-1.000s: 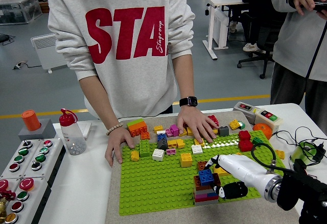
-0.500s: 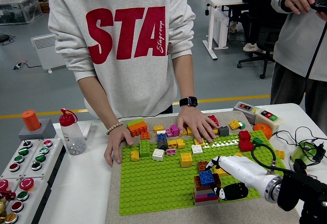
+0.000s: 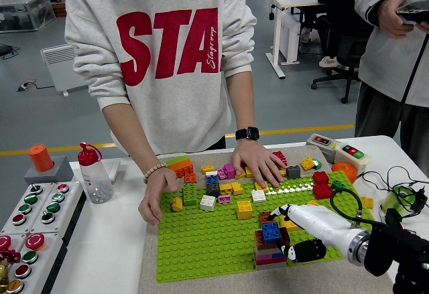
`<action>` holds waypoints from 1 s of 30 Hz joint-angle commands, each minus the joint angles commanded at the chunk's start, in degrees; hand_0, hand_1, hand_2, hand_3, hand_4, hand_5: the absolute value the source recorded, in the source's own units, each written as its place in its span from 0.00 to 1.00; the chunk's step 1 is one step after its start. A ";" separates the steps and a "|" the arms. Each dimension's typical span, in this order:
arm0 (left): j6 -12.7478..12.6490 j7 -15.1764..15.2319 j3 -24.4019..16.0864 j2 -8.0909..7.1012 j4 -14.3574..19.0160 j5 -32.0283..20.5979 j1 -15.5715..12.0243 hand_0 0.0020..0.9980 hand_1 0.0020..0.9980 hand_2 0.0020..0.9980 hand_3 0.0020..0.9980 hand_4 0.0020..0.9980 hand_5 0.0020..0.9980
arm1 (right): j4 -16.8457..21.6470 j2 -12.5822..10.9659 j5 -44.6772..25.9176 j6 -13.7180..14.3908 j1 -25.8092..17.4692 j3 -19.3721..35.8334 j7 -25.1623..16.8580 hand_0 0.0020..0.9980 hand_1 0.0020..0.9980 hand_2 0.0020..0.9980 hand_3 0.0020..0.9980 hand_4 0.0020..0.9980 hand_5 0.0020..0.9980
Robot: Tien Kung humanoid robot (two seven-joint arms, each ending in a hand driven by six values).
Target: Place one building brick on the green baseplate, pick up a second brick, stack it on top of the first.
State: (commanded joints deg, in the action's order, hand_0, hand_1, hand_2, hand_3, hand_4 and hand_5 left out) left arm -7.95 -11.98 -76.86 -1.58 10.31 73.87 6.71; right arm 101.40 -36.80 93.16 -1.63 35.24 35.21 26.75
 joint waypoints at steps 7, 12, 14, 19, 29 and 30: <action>0.01 0.01 0.03 -0.02 0.00 -0.03 0.04 0.66 0.68 0.70 0.58 0.30 1.00 | -0.02 -0.04 0.00 -0.20 -0.03 0.15 0.09 0.92 0.83 0.93 0.79 0.62 0.27; 0.02 0.01 0.00 -0.02 0.00 0.00 0.06 0.66 0.68 0.70 0.57 0.30 1.00 | 0.27 -0.12 0.05 -0.31 -0.07 0.30 0.09 0.92 0.83 0.93 0.79 0.63 0.28; 0.03 0.01 0.01 -0.02 0.00 -0.01 0.07 0.66 0.68 0.70 0.57 0.30 1.00 | 0.45 -0.18 0.09 -0.36 -0.09 0.37 0.09 0.92 0.83 0.93 0.79 0.63 0.28; 0.05 -0.02 -0.01 -0.02 0.00 0.05 0.07 0.66 0.68 0.70 0.58 0.30 1.00 | 0.53 -0.26 0.23 -0.47 -0.17 0.54 0.03 0.92 0.83 0.95 0.80 0.65 0.28; 0.06 -0.02 -0.03 -0.01 0.00 0.07 0.11 0.66 0.68 0.70 0.58 0.30 1.00 | 0.53 -0.39 0.54 -0.53 -0.51 1.06 -0.23 0.93 0.84 0.98 0.83 0.67 0.29; 0.07 -0.02 -0.04 -0.02 0.00 0.10 0.12 0.66 0.68 0.70 0.58 0.30 1.00 | 0.53 -0.40 0.59 -0.45 -0.57 1.16 -0.28 0.93 0.85 0.98 0.86 0.68 0.30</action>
State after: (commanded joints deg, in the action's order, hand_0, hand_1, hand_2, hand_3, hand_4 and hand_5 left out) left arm -7.89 -12.01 -76.90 -1.60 10.31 73.98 6.83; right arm 101.93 -37.20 93.76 -2.08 34.68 36.37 26.47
